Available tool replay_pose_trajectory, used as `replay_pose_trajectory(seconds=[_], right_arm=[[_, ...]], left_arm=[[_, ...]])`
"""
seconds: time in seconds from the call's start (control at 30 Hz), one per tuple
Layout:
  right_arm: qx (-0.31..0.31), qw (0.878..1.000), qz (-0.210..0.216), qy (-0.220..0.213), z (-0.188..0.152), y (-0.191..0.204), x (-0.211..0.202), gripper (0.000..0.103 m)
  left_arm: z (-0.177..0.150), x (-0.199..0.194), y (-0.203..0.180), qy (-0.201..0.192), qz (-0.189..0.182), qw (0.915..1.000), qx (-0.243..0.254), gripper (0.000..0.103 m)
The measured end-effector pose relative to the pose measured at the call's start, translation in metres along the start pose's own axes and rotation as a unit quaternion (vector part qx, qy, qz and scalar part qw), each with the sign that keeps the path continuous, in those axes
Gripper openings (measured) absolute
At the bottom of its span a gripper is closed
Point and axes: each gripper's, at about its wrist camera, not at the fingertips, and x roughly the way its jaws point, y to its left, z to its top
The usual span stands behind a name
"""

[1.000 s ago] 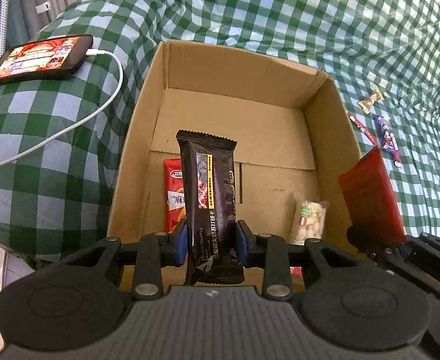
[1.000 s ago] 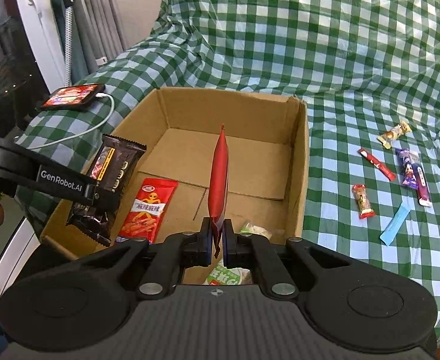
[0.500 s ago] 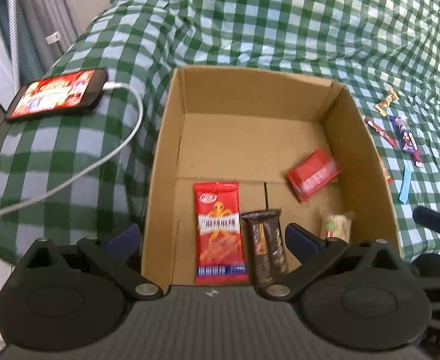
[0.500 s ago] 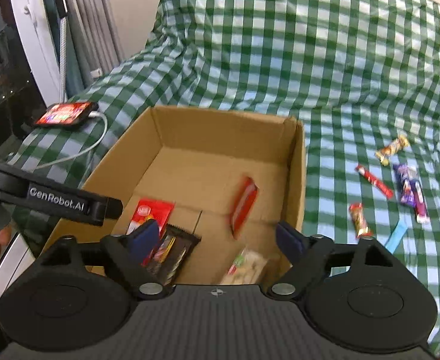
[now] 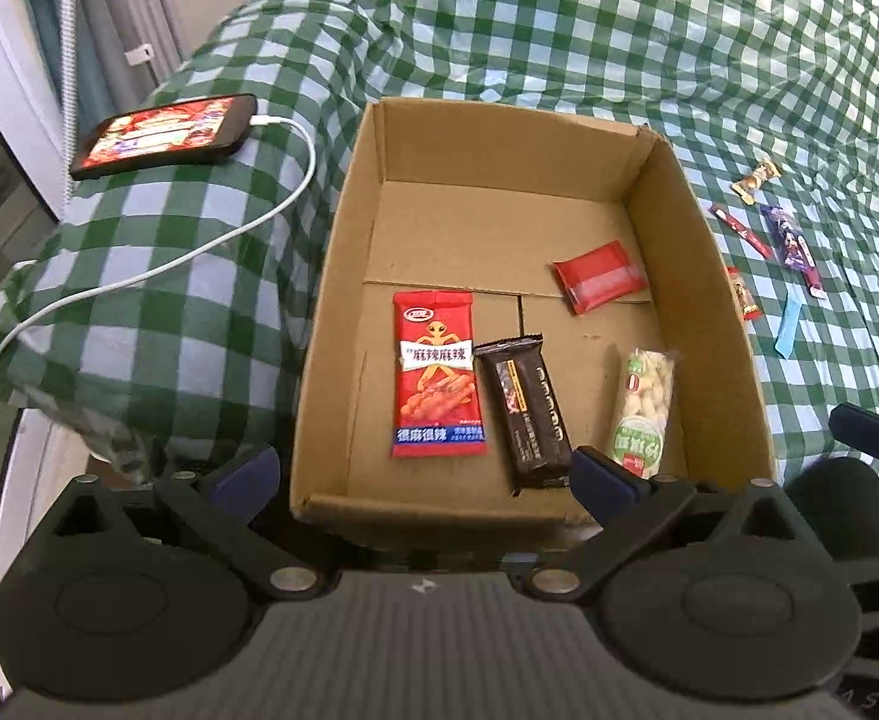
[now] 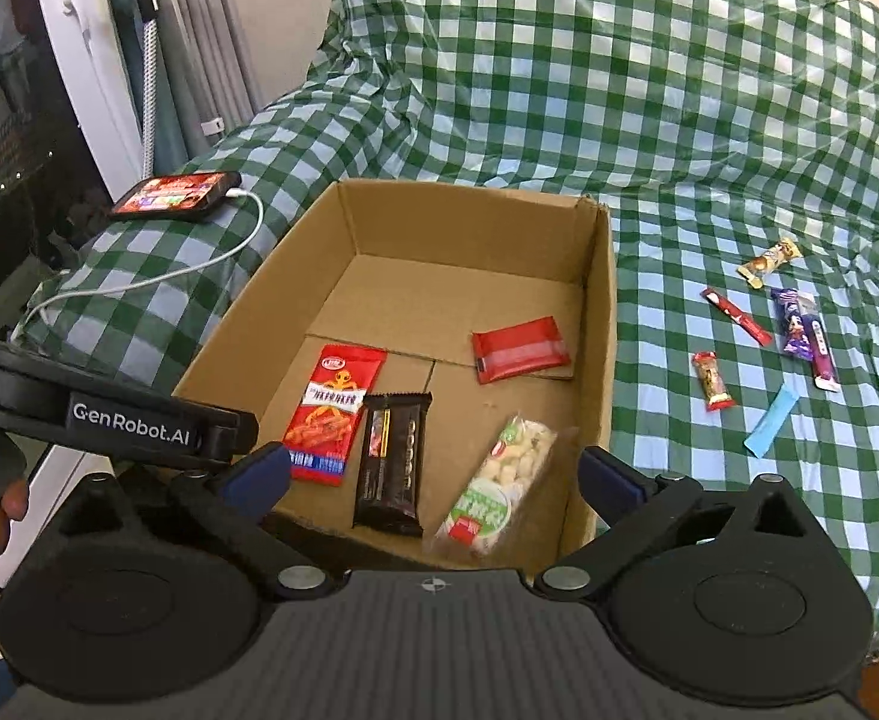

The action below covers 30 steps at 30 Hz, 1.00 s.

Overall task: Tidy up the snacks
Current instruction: 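Open both grippers to drop the chocolate bar and red packet into the box, then grasp the purple wrapped bar with the left gripper while the right grasps the purple tube packet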

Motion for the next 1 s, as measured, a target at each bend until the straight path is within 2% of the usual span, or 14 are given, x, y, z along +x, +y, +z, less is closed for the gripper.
replay_pose_trajectory(seconds=[0.2,0.57,1.0], right_arm=[[-0.010,1.000,-0.003,-0.011,-0.008,0.003,-0.018,0.101],[0.014,0.999,-0.010,-0.045,-0.015,-0.008,-0.042,0.102],[0.057,0.996,-0.015,-0.068,-0.026,-0.041,-0.057,0.102]], left_arm=[[-0.011,-0.016,-0.002,-0.014,0.007,0.9999,-0.002,0.103],[-0.015,-0.041,-0.016,-0.040,0.024,0.9987,0.018,0.103],[-0.009,-0.046,-0.052,-0.041,0.034,0.9971,0.055,0.103]])
